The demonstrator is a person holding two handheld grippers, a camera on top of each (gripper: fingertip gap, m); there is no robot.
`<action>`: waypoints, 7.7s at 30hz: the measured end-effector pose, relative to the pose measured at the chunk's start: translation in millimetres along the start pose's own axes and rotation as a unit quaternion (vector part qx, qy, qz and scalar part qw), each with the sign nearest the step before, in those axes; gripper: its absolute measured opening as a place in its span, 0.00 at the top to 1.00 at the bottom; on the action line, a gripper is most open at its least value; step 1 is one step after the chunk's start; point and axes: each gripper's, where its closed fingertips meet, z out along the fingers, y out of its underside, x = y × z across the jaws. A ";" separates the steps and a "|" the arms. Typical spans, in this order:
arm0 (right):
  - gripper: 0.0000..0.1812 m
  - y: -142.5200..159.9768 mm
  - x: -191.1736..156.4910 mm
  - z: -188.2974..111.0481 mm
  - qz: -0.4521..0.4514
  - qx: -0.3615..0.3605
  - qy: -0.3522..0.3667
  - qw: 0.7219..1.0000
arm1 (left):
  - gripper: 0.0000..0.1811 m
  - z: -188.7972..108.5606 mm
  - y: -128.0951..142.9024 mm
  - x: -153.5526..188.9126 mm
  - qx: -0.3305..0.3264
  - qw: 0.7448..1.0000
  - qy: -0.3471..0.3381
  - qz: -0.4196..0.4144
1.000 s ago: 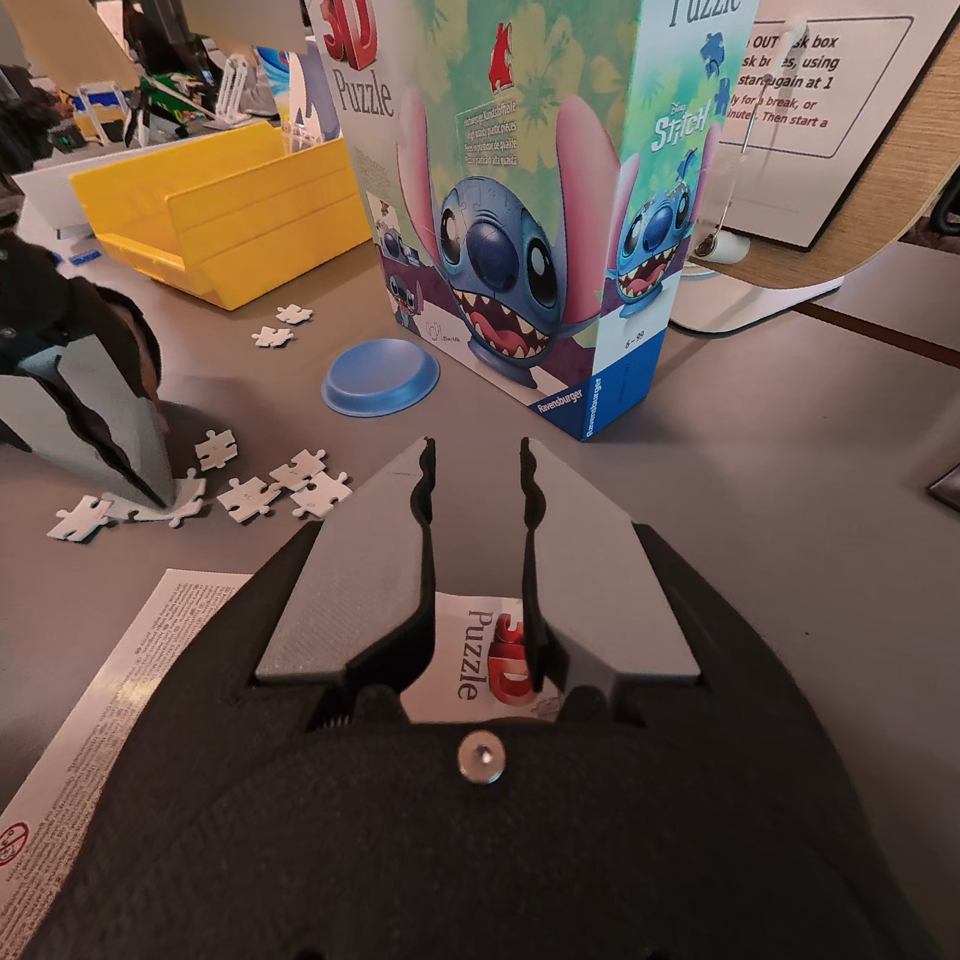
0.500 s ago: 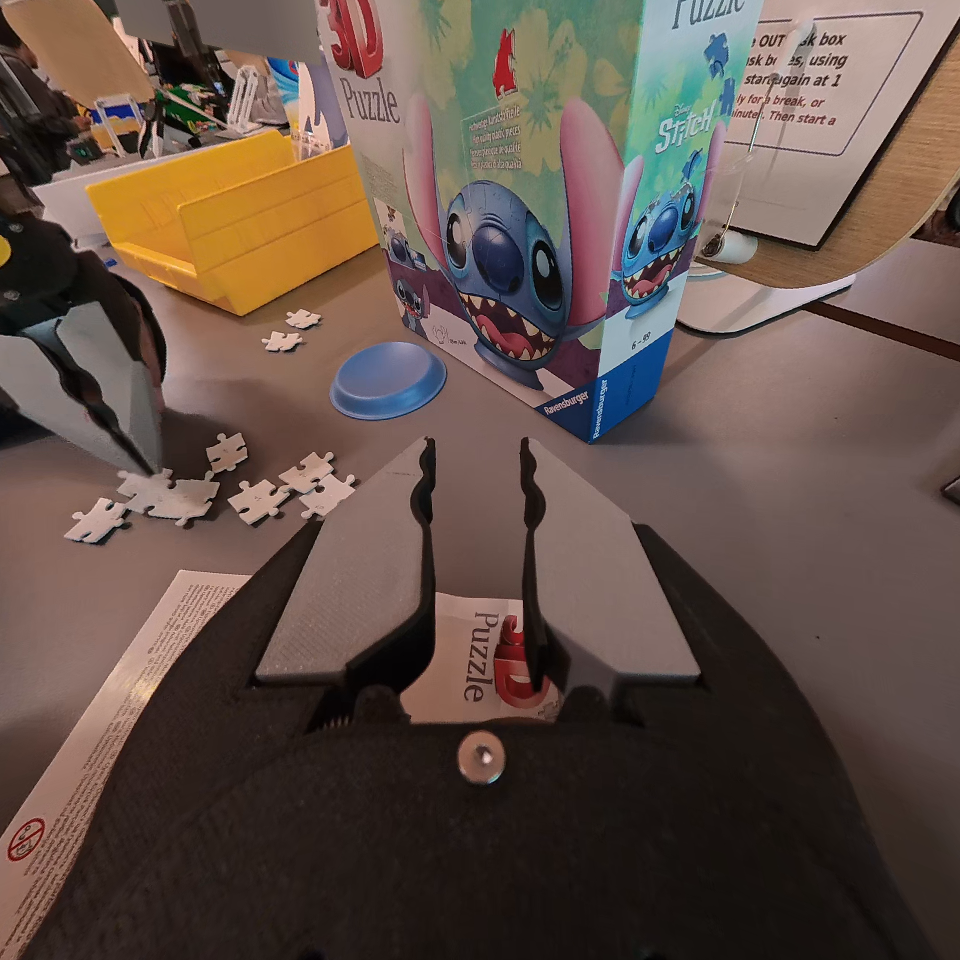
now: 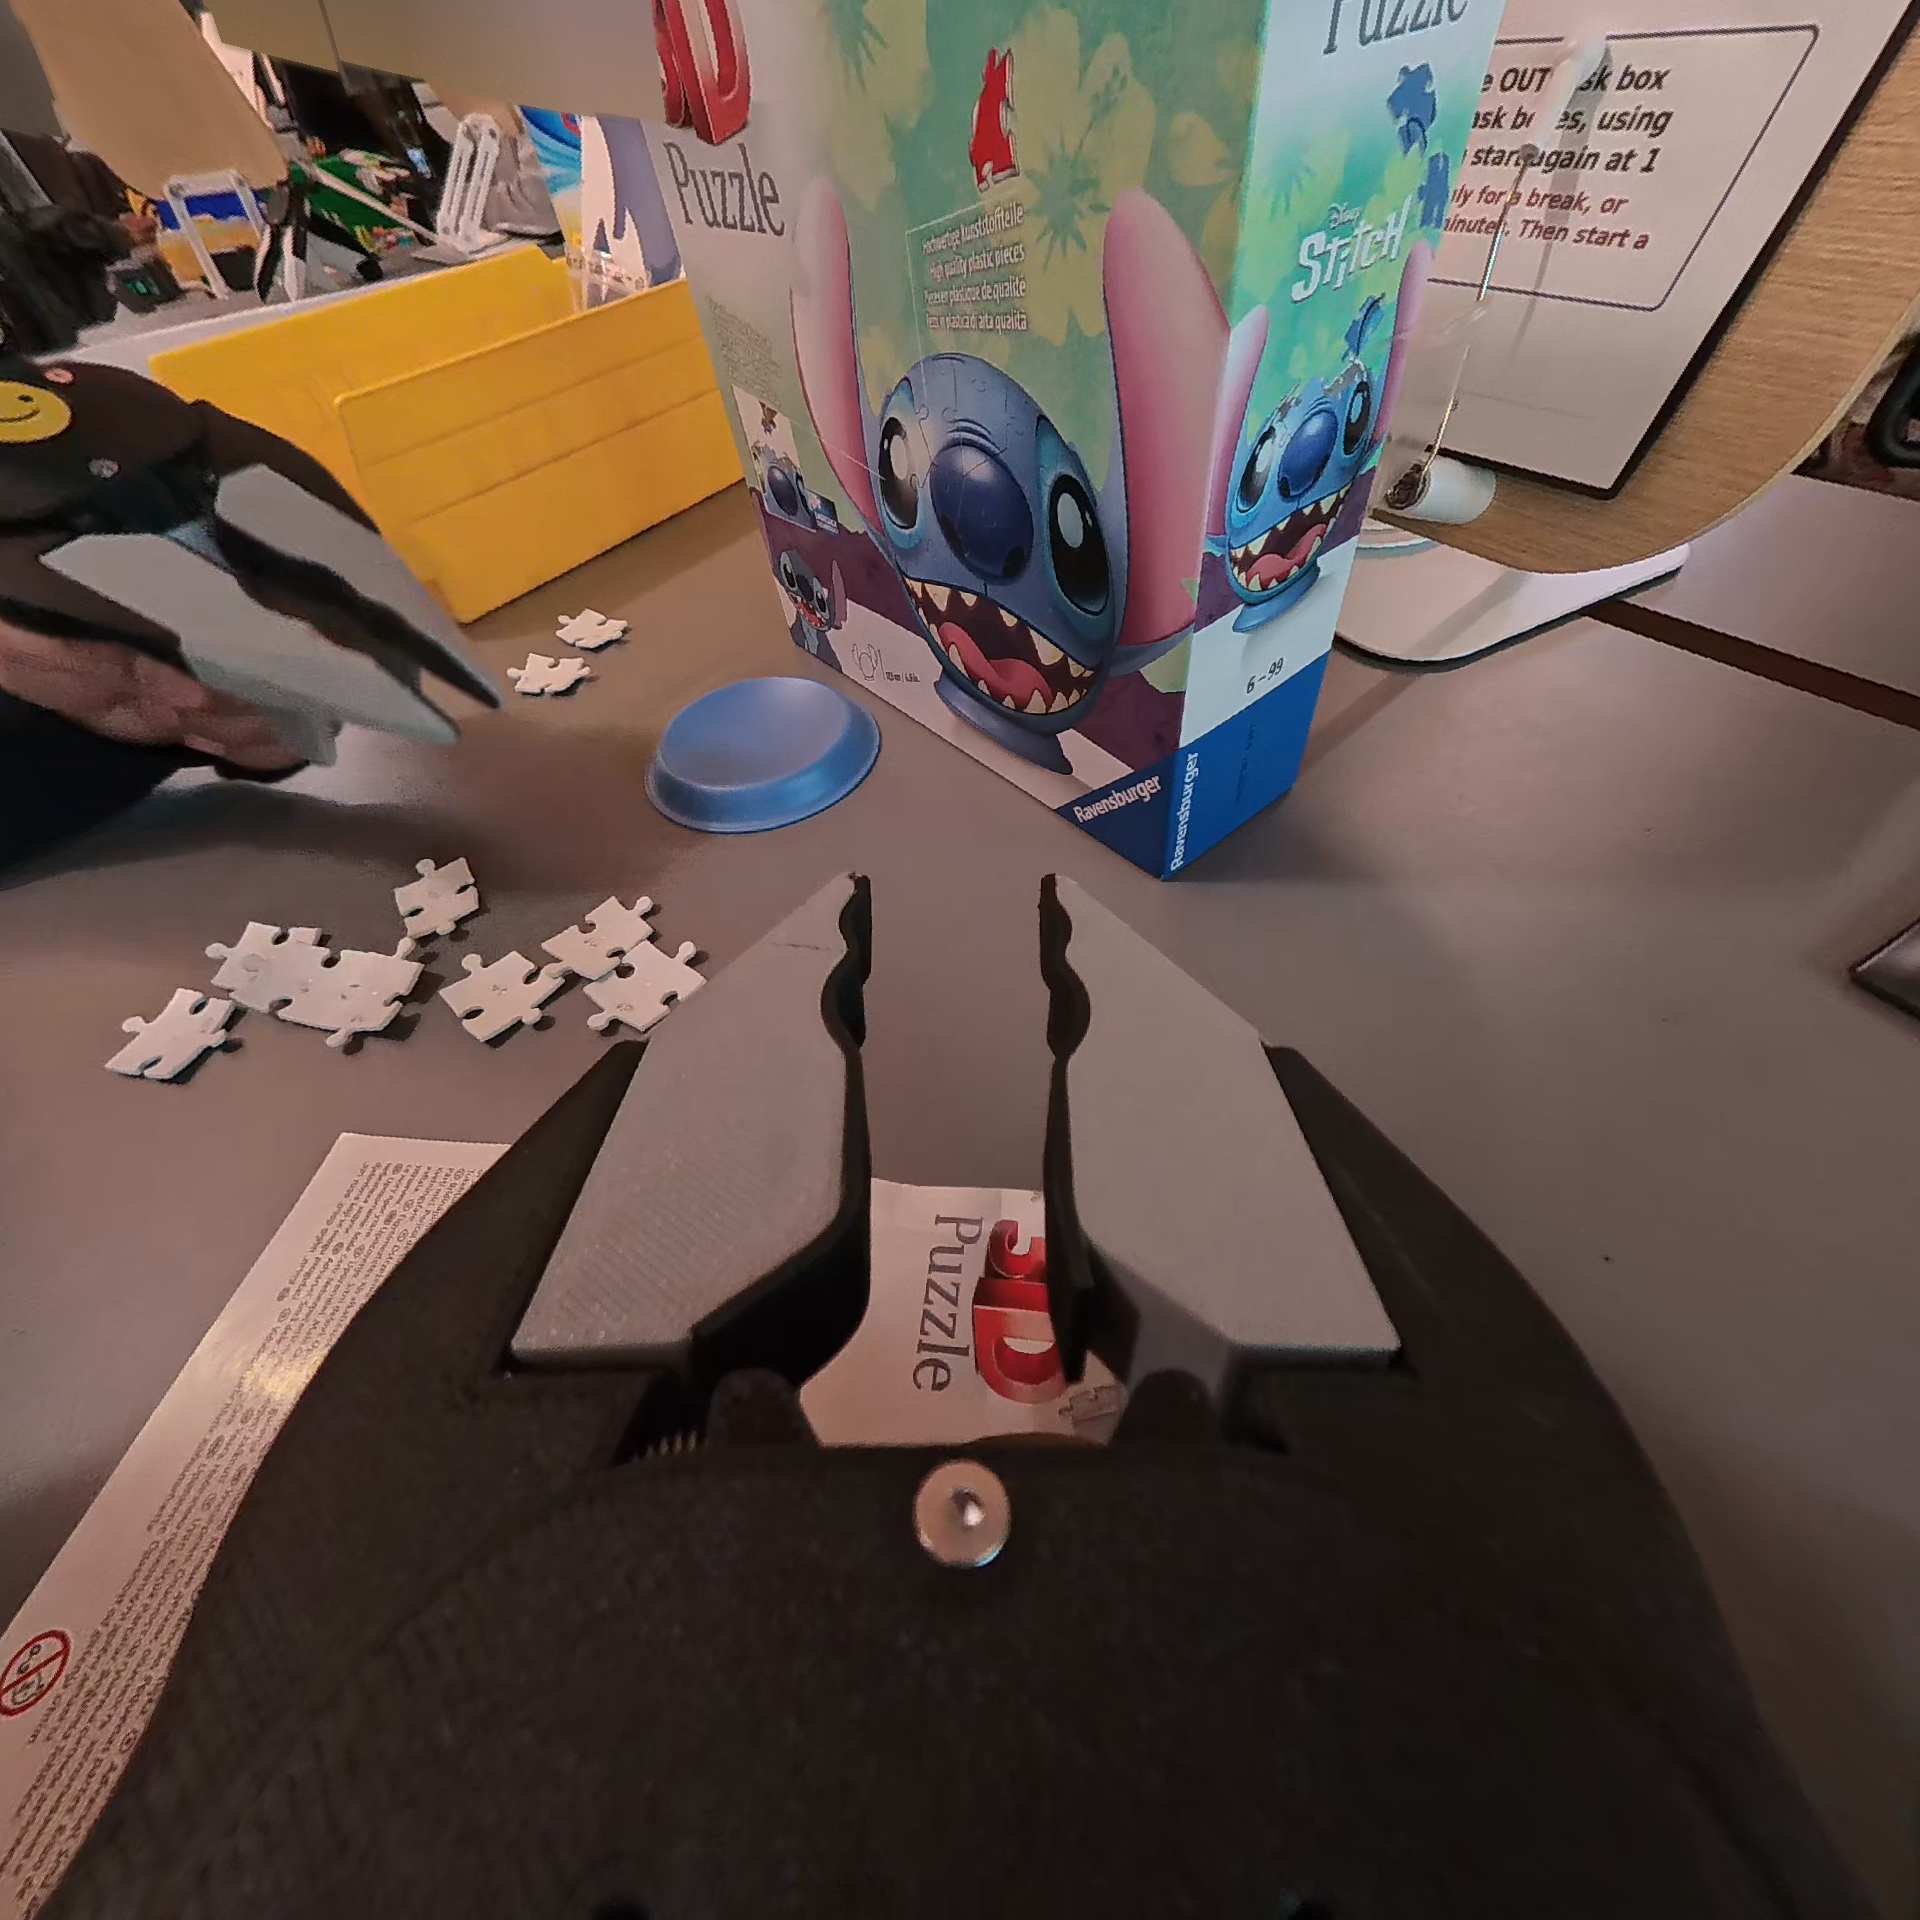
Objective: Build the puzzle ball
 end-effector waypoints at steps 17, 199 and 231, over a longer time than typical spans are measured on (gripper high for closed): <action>0.84 14.0 7.6 6.2 0.011 -0.035 0.015 0.999 | 0.93 -7.3 -4.4 -26.9 0.024 0.997 -0.047 -0.058; 0.85 35.9 27.9 -7.8 0.054 -0.106 0.047 0.992 | 1.00 -13.9 62.1 84.5 -0.137 0.955 0.200 0.168; 0.86 31.8 27.4 -8.7 0.050 -0.096 0.049 0.993 | 0.97 -30.8 -2.3 -76.8 0.077 0.980 -0.123 -0.135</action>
